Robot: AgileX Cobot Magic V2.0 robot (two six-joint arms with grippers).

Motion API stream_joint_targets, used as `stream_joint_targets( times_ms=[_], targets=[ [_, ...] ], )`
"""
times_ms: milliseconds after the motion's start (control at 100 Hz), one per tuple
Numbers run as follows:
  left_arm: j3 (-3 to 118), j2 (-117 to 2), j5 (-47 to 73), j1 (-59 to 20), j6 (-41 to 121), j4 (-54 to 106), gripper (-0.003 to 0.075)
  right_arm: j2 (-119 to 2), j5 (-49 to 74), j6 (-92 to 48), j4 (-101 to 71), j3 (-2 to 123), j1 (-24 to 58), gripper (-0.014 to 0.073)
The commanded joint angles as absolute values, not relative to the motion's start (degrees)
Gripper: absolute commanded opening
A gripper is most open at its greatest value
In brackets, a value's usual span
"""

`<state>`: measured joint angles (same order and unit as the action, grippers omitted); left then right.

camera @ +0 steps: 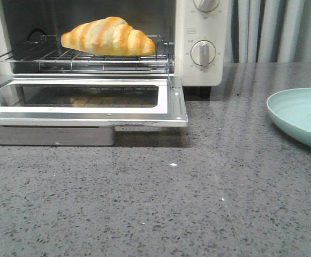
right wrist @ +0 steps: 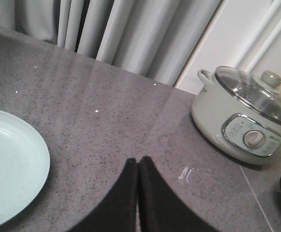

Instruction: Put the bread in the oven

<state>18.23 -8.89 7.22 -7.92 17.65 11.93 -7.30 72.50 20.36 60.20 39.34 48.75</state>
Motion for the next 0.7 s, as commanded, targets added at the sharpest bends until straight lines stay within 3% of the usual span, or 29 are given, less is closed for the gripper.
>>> stream_joint_targets(
  times_ms=[0, 690],
  targets=[
    [19.6, -9.8, 2.4, -7.9, 17.4, 12.0, -0.002, -8.2, 71.1, 20.6, 61.6, 39.4, 48.6, -0.0044],
    [19.4, -9.8, 3.2, -7.9, 17.4, 12.2, -0.002, -8.2, 71.2, 20.6, 58.5, 39.2, 48.6, -0.0044]
  ],
)
